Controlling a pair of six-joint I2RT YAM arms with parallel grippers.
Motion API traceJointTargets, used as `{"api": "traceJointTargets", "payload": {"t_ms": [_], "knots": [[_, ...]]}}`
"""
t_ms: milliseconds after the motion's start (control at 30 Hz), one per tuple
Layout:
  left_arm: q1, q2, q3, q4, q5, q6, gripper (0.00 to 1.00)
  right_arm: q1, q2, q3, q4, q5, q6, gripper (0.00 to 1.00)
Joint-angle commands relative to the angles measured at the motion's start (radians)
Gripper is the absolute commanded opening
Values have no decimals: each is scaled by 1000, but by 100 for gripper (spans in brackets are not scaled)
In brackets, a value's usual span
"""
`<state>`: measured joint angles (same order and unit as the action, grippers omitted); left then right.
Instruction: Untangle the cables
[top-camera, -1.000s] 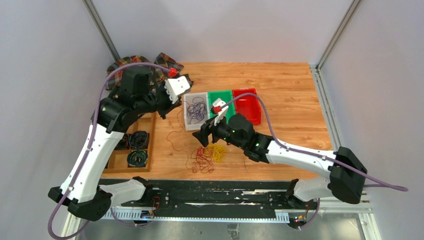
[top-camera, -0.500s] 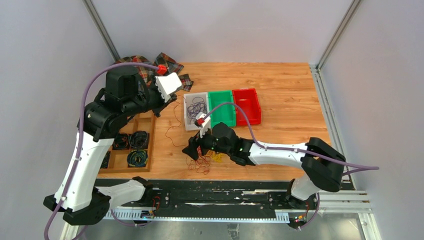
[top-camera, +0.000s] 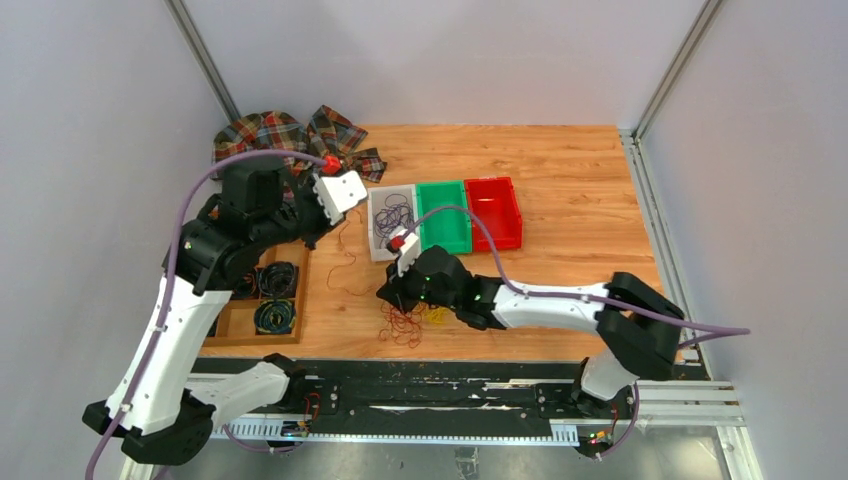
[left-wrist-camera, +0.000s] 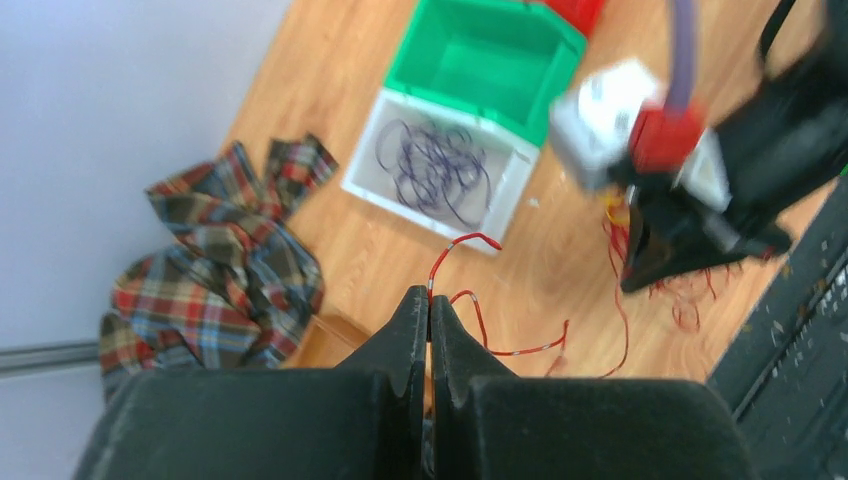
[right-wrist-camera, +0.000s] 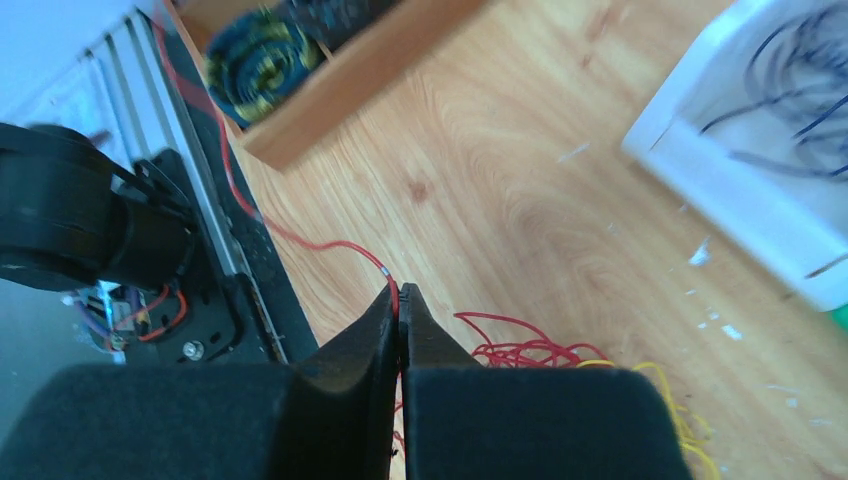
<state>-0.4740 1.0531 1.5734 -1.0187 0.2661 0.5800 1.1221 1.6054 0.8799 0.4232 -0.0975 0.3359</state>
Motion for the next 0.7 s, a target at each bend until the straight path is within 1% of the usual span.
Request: {"api": "traceJointTargets", "payload": {"t_ms": [0,67,100,167,300,333,400,533,667], "knots": [[-5,-39,-159,3,-45,71,4,-16,-177,-3,-35,83,-46,1],[-5,-58,-265,9,-19,81,15,-26,-245,-18,-55,102,-65,1],[-5,-66,-303,9,0,90,23,-30,-272,-22,-70,110,-74,1],[-5,-84,-358,9,43,103,45,-36,-317,-18,-106,118,-98,1],[-5,-123,-382,8,141,132,74,-38,-359,9,-174,118,-133,1],[-5,-132,-373,8,167,140,80,-38,-361,15,-183,116,-139,1],[-5,-144,-348,6,213,152,85,-38,-363,27,-198,115,-145,1],[-5,-116,-277,-57,313,159,87,-38,-346,54,-220,108,-154,0],[-6,-106,-259,-67,401,143,89,-37,-328,80,-231,99,-163,1]]}}
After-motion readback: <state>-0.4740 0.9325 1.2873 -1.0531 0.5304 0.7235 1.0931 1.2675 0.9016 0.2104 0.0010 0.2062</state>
